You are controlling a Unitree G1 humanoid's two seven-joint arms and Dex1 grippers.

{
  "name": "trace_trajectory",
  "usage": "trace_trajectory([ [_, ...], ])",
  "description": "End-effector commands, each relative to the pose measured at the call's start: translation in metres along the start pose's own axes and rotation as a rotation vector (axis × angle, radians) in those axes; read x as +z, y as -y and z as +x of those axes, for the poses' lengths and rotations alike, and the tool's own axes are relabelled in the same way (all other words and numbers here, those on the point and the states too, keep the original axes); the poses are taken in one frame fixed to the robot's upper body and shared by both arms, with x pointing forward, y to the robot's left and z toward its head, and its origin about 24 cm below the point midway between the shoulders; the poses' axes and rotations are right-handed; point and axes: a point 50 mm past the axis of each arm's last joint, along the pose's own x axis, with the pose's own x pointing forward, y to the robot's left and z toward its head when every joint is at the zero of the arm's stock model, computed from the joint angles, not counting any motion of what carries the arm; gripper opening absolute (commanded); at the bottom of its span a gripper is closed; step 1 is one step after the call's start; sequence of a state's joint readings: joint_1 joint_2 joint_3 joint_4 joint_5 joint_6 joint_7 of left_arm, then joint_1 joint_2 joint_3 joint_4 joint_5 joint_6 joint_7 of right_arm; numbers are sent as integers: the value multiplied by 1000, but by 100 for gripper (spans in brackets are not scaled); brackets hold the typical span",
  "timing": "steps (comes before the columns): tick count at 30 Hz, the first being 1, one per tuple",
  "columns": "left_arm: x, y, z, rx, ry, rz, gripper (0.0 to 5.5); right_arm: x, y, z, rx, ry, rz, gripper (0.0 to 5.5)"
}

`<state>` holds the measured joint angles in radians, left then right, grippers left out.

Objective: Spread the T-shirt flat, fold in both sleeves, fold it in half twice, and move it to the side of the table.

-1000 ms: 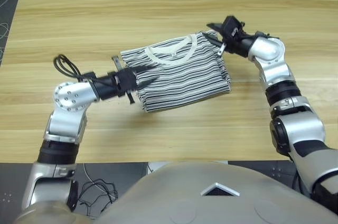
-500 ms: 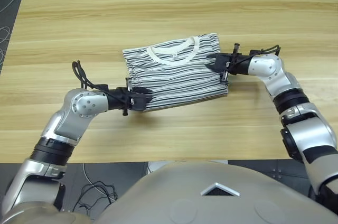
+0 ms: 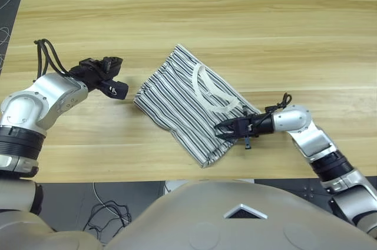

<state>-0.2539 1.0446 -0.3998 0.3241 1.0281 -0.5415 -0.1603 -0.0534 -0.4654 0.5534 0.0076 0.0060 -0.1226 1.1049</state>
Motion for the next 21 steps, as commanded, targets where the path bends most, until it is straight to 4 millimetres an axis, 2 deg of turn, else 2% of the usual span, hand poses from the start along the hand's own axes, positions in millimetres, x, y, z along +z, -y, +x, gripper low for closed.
trace_trajectory([
  [1, 5, 3, 7, 76, 70, 67, 125, 10, 8, 20, -59, 98, 56, 122],
  [4, -1, 7, 8, 104, 63, 76, 125, 14, 14, 22, -113, 142, 77, 122],
  [8, -26, 1, 2, 147, -39, 74, 125, 40, 27, -15, -129, 276, 124, 122],
  [10, -30, -1, 2, 167, -61, 66, 125, 60, 39, -36, -109, 326, 106, 122],
  [12, -29, -1, 4, 176, -63, 58, 125, 69, 54, -41, -140, 325, 76, 122],
  [14, -26, 0, 7, 183, -60, 49, 125, 67, 74, -30, -228, 274, 47, 122],
  [16, -24, 0, 9, 185, -56, 39, 125, 55, 91, -8, -301, 181, 28, 122],
  [21, -26, 1, 10, 184, -53, 30, 125, 26, 110, 38, -342, 1, -44, 122],
])
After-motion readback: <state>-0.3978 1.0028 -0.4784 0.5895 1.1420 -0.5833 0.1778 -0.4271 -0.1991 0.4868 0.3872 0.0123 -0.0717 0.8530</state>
